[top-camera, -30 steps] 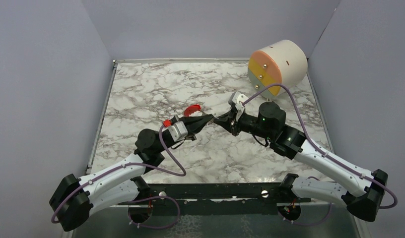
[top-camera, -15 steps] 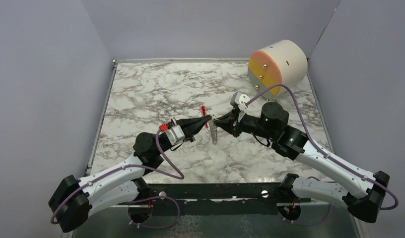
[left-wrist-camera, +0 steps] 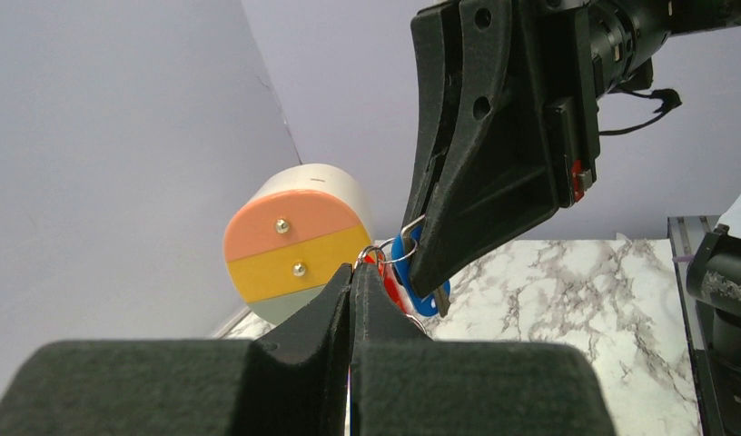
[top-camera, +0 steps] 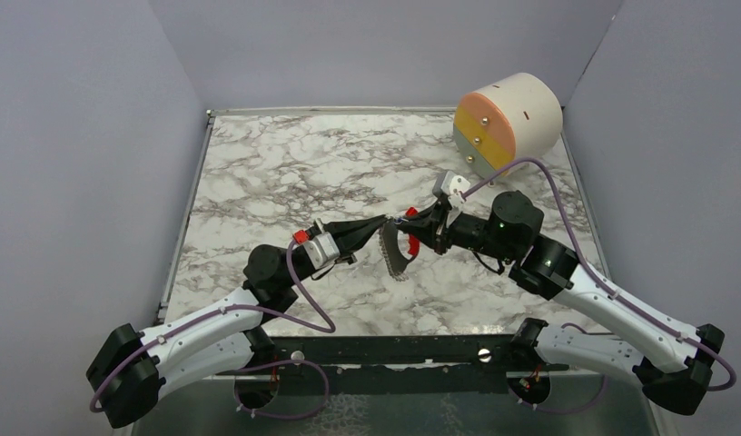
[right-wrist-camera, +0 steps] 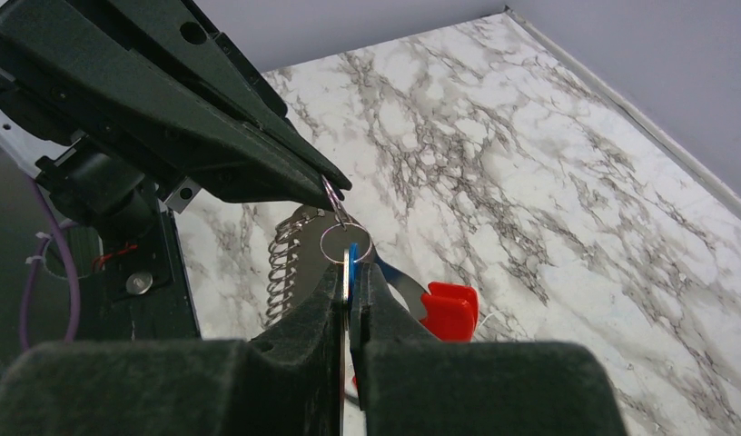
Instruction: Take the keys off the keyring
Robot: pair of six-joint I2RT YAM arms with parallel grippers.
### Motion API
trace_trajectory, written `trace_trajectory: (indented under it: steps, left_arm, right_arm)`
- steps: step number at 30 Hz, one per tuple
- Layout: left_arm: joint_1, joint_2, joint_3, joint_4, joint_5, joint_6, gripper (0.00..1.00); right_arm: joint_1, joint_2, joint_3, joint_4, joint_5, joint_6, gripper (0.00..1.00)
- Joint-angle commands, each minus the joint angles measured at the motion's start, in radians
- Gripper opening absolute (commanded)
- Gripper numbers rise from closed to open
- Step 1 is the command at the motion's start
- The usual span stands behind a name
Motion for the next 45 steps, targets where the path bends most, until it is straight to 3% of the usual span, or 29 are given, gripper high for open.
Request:
trace_trajectory:
  steps: [1, 20, 29, 41, 45]
  left_arm:
    - [0.017, -0.01, -0.004, 0.023, -0.095, 0.029, 0.0]
    - [0.017, 0.086, 0.039, -0.027, -0.053, 0.028, 0.0]
    - [0.017, 0.118, 0.069, -0.051, -0.089, 0.029, 0.0]
    - [0.017, 0.119, 0.091, -0.1, -0.106, 0.014, 0.0]
    - [0.017, 0.078, 0.055, -0.101, -0.046, 0.017, 0.34]
  right_arm:
    - [-0.002, -0.014, 0.069, -0.037, 0.041, -0.023, 0.01]
    - [-0.002, 0.068, 0.206, -0.087, 0.013, -0.077, 0.01]
    - [-0.002, 0.115, 0.306, -0.189, -0.036, -0.077, 0.01]
    - [0.0, 0.126, 0.293, -0.182, -0.075, -0.064, 0.01]
    - [-0.001, 0.109, 0.281, -0.178, -0.054, -0.07, 0.01]
